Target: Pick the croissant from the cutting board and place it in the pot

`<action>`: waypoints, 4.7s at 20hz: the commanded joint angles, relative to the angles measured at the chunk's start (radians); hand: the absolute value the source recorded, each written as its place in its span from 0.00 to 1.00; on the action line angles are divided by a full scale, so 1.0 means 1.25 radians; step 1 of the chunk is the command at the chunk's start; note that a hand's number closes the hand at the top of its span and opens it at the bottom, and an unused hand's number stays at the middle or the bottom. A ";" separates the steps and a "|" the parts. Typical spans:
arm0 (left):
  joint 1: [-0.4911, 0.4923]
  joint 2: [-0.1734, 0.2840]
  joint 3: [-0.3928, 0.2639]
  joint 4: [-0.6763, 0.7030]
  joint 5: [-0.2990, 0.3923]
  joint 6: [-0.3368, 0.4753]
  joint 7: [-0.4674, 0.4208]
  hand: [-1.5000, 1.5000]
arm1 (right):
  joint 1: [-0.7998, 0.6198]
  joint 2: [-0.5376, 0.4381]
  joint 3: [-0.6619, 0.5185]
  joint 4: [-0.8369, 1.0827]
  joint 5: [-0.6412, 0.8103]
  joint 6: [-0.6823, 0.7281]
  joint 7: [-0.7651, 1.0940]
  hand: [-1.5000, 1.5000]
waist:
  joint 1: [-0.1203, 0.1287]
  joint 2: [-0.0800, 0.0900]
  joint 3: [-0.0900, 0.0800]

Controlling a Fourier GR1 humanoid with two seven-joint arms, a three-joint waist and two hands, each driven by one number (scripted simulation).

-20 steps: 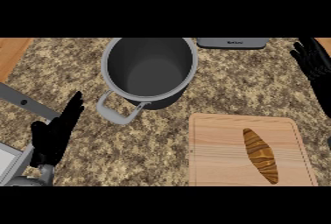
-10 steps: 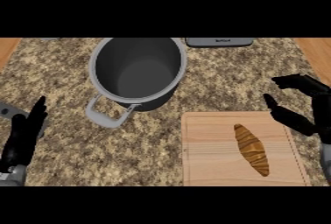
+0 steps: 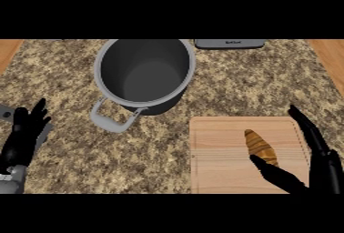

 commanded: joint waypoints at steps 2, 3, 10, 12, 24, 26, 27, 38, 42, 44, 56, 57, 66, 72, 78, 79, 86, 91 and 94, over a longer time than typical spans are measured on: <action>-0.023 -0.011 -0.004 0.003 -0.017 0.014 0.027 0.50 | 0.070 -0.103 0.005 -0.118 0.156 0.121 0.216 0.00 | -0.002 0.001 -0.004; -0.031 0.009 0.008 0.016 -0.021 0.007 0.029 0.50 | 0.095 -0.112 0.006 -0.161 0.167 0.151 0.263 0.00 | -0.005 0.000 -0.004; -0.019 0.008 0.013 0.004 -0.021 -0.005 0.005 0.50 | 0.082 -0.204 0.041 -0.305 0.164 0.472 0.545 0.00 | 0.022 0.004 -0.004; -0.028 -0.013 -0.010 -0.008 -0.028 -0.004 0.026 0.50 | 0.033 -0.178 0.094 -0.287 0.161 0.541 0.632 0.00 | 0.036 0.007 -0.003; -0.011 -0.078 -0.019 0.019 -0.092 0.015 -0.012 0.50 | -0.086 -0.090 0.097 -0.325 0.043 0.753 0.885 0.00 | 0.019 0.004 0.000; -0.043 -0.048 0.019 0.011 -0.062 -0.030 0.039 0.50 | -0.147 -0.063 0.062 -0.221 0.027 0.747 0.833 0.00 | 0.024 0.005 0.000; -0.038 -0.049 0.031 0.017 -0.064 -0.029 0.028 0.50 | -0.089 -0.082 0.038 -0.209 0.035 0.717 0.765 0.00 | 0.020 0.004 0.001; 0.010 -0.079 0.072 -0.043 -0.110 -0.064 0.045 0.50 | -0.087 0.007 0.059 -0.069 0.161 0.697 0.661 0.00 | 0.021 0.003 0.001; -0.069 -0.087 0.100 0.026 -0.126 -0.078 0.057 0.50 | -0.150 0.014 0.007 -0.032 0.155 0.732 0.632 0.00 | 0.019 0.004 0.001; -0.011 -0.095 0.100 -0.032 -0.125 -0.092 0.047 0.50 | -0.093 0.051 0.090 -0.005 0.250 0.667 0.628 0.00 | 0.020 0.003 0.001; 0.013 -0.126 0.141 -0.037 -0.165 -0.139 0.026 0.50 | -0.104 0.096 0.021 0.149 0.258 0.668 0.540 0.00 | 0.021 0.004 0.001; -0.069 -0.149 0.134 -0.014 -0.186 -0.113 0.082 0.50 | -0.157 0.122 0.017 0.159 0.260 0.686 0.571 0.00 | 0.019 0.004 0.001; -0.017 -0.166 0.180 -0.011 -0.202 -0.172 0.026 0.50 | -0.100 0.122 -0.037 0.184 0.273 0.666 0.481 0.00 | 0.019 0.004 0.001; -0.047 -0.162 0.211 0.021 -0.200 -0.199 0.022 0.50 | -0.177 0.157 -0.062 0.308 0.292 0.643 0.455 0.00 | 0.021 0.004 0.001; -0.101 -0.168 0.214 0.023 -0.219 -0.183 0.066 0.50 | -0.114 0.081 -0.066 0.228 0.317 0.613 0.343 1.00 | 0.015 0.004 0.001; -0.016 -0.222 0.174 -0.020 -0.255 -0.140 0.027 0.50 | -0.196 0.124 -0.049 0.320 0.352 0.577 0.358 1.00 | 0.023 0.004 0.001; -0.031 -0.219 0.192 -0.013 -0.256 -0.160 0.036 0.50 | -0.140 0.106 -0.013 0.216 0.435 0.558 0.359 1.00 | 0.019 0.004 0.001; -0.024 -0.219 0.198 -0.028 -0.257 -0.182 0.047 0.50 | -0.218 0.118 -0.058 0.245 0.435 0.614 0.367 1.00 | 0.021 0.004 0.001; -0.005 -0.216 0.226 0.013 -0.246 -0.186 -0.041 0.50 | -0.192 0.124 -0.049 0.158 0.433 0.665 0.394 1.00 | 0.020 0.004 0.001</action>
